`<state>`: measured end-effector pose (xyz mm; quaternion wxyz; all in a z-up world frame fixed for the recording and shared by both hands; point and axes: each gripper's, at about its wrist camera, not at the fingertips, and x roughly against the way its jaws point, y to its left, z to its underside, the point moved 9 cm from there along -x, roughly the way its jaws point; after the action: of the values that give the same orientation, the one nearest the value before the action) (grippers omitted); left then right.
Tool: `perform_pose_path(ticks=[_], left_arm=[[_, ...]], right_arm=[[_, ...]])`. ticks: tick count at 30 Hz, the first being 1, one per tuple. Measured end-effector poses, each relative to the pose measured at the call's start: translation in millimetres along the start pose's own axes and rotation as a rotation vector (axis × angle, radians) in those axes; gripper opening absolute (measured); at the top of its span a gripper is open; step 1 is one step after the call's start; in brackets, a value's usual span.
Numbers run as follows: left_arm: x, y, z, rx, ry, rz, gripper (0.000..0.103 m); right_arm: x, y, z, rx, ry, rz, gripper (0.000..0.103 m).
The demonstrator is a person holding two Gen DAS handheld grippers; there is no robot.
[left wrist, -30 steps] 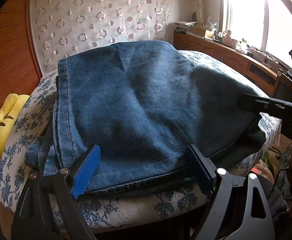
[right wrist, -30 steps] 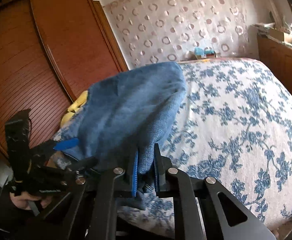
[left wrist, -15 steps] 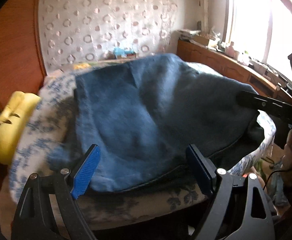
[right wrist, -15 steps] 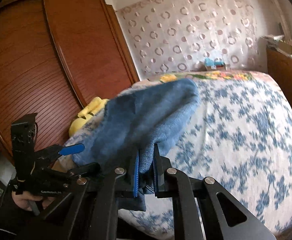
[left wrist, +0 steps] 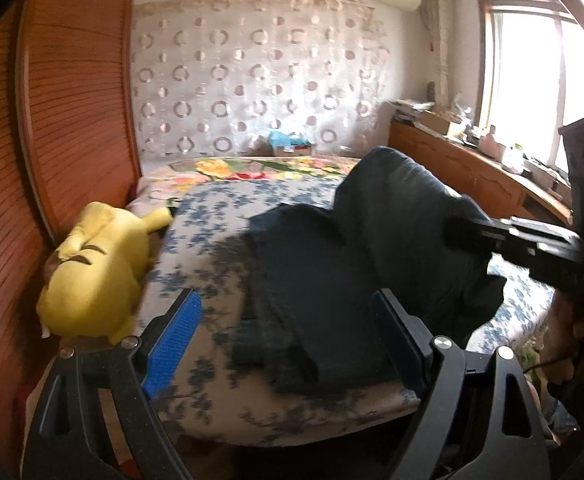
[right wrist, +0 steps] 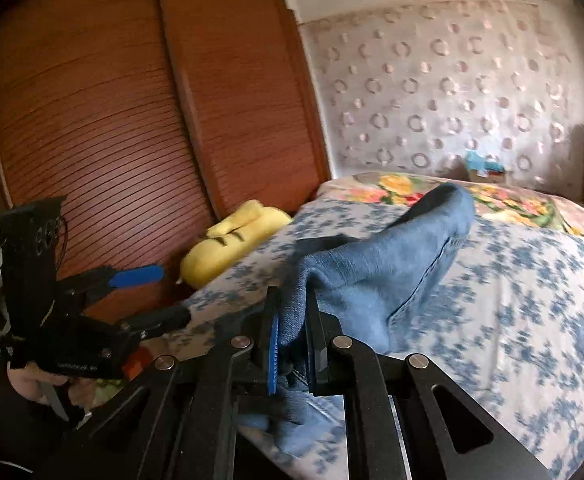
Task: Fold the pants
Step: 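Lift the jeans stack with the right gripper and fold it over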
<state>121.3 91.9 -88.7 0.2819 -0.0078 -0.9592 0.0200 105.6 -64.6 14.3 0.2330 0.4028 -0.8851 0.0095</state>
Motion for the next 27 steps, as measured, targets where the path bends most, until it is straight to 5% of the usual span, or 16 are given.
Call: perform_pose_path(ticks=[12, 20, 27], left_arm=[[16, 54, 1, 0.061, -0.034, -0.085, 0.087], [15, 67, 5, 0.084, -0.029, -0.1, 0.087], [14, 63, 6, 0.08, -0.026, -0.088, 0.087]], right_arm=[[-84, 33, 17, 0.056, 0.151, -0.149, 0.009], [-125, 19, 36, 0.026, 0.239, -0.169, 0.009], [-105, 12, 7, -0.002, 0.176, -0.142, 0.028]])
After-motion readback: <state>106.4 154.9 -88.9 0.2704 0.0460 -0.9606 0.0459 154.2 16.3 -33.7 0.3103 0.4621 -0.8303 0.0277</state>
